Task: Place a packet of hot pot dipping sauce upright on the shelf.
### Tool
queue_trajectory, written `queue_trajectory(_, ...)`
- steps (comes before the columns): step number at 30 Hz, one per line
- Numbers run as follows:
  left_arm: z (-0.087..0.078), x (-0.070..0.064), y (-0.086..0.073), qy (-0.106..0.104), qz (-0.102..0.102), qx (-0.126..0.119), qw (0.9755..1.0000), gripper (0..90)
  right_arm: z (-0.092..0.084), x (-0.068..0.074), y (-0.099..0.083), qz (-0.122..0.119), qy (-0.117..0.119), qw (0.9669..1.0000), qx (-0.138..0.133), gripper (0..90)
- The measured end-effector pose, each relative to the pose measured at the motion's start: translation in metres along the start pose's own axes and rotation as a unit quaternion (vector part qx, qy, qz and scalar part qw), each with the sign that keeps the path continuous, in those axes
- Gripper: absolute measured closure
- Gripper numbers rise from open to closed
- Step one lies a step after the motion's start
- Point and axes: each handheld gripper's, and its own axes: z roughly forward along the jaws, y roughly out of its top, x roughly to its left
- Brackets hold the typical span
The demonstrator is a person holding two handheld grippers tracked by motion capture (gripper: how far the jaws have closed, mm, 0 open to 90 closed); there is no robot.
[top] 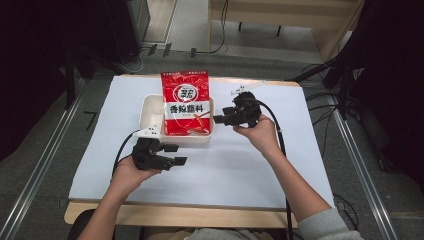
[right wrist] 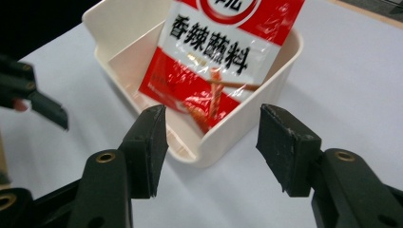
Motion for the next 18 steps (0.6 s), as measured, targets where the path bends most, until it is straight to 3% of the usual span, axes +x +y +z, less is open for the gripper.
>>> queue_trajectory(8, 0.0, 0.001, 0.0, 0.002, 0.001, 0.004, 1.0, 34.5, -0.006, 0.017, -0.035, -0.025, 0.025, 0.9993, -0.012, 42.8)
queue_trajectory(14, 0.0, 0.001, -0.002, 0.007, 0.002, -0.003, 1.0, 31.5, -0.003, 0.023, -0.053, -0.026, 0.033, 0.9991, -0.003, 41.4)
queue_trajectory(18, -0.001, 0.002, -0.002, 0.003, 0.0, -0.009, 1.0, 31.0, -0.001, 0.023, -0.06, -0.026, 0.036, 0.999, 0.001, 35.6)
